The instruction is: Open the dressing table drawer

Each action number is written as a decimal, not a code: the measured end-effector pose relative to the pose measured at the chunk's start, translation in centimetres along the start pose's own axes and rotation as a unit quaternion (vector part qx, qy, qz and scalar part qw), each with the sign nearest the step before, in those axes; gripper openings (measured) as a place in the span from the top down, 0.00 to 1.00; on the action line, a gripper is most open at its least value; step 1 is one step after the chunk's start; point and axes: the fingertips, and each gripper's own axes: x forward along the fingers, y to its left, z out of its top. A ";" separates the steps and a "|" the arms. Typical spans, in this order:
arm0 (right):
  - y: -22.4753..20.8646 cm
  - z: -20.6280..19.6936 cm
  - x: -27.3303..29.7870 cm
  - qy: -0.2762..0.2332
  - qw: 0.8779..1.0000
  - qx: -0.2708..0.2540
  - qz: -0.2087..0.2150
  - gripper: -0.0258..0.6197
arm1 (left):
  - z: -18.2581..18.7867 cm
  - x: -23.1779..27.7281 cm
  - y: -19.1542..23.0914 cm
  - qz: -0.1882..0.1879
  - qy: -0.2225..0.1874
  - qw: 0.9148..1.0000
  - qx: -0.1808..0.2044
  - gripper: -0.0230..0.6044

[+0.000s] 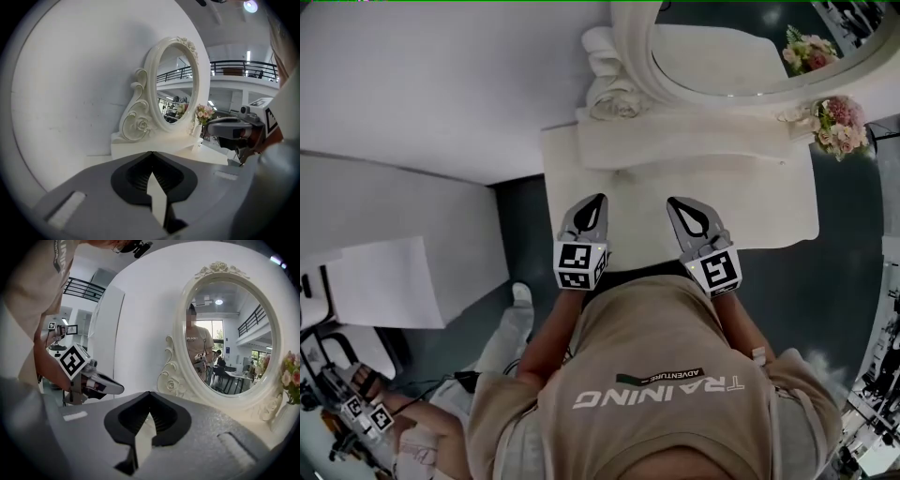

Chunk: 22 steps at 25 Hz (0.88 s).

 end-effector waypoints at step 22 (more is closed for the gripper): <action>-7.8 -5.6 -1.8 -0.016 0.998 0.046 0.032 0.96 | -8.4 9.3 1.5 0.110 0.121 0.985 -0.062 0.77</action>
